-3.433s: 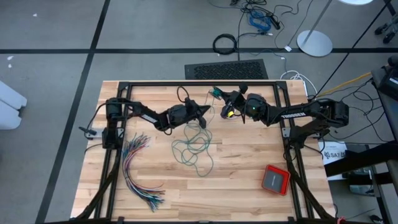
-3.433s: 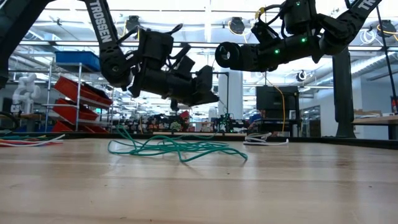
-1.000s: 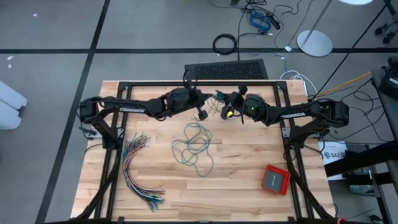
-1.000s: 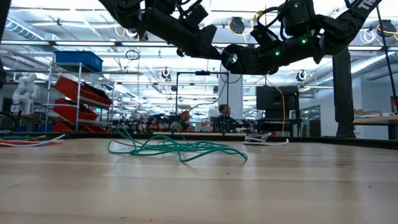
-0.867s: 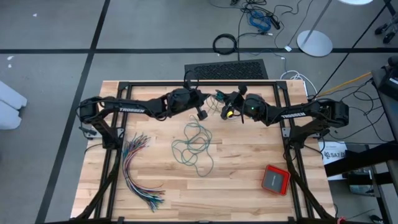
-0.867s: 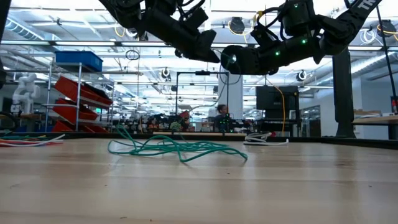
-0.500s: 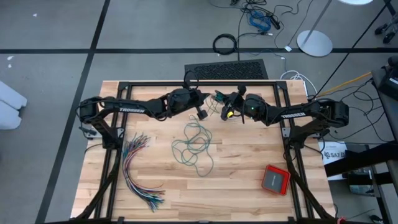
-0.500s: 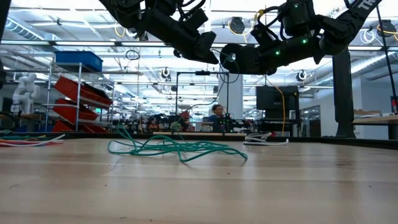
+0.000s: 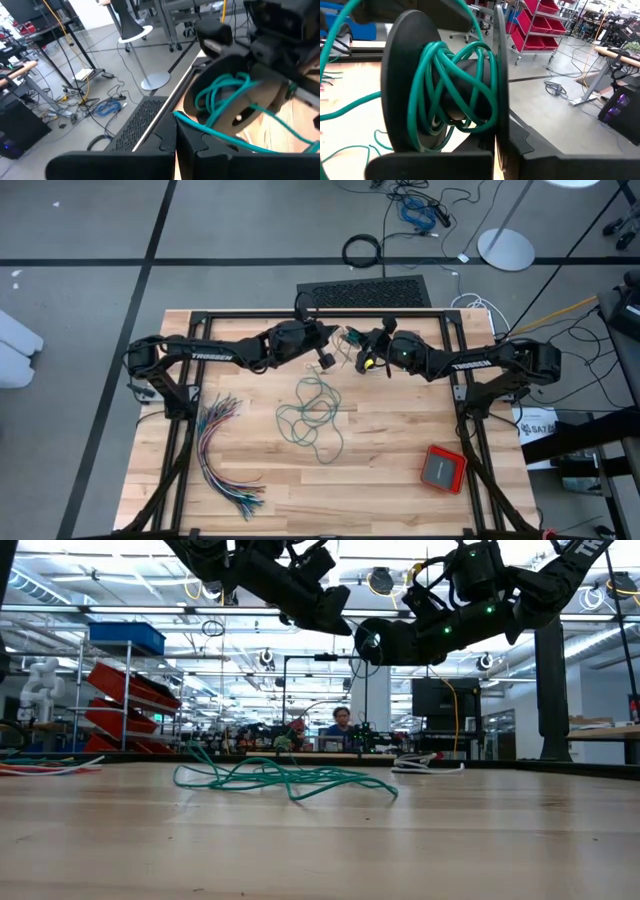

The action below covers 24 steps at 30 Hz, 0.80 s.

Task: Coil cords
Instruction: Coil the green wire onto the spool

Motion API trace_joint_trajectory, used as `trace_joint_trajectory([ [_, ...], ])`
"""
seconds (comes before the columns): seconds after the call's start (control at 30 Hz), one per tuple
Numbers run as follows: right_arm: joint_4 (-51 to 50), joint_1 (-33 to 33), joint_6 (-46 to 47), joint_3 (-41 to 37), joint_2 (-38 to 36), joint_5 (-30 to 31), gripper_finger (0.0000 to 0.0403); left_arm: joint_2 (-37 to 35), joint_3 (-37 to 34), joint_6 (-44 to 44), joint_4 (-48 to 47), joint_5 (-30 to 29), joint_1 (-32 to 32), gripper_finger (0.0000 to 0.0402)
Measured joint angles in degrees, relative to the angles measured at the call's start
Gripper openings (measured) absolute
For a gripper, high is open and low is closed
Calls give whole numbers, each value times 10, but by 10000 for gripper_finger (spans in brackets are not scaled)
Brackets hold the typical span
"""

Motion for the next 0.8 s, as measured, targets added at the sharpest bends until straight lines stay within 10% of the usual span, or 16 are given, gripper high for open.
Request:
trace_joint_trajectory([
  [0.8, 7, 4, 43, 40, 66, -3, 0, 1, 8, 14, 50, -51, -34, 0],
])
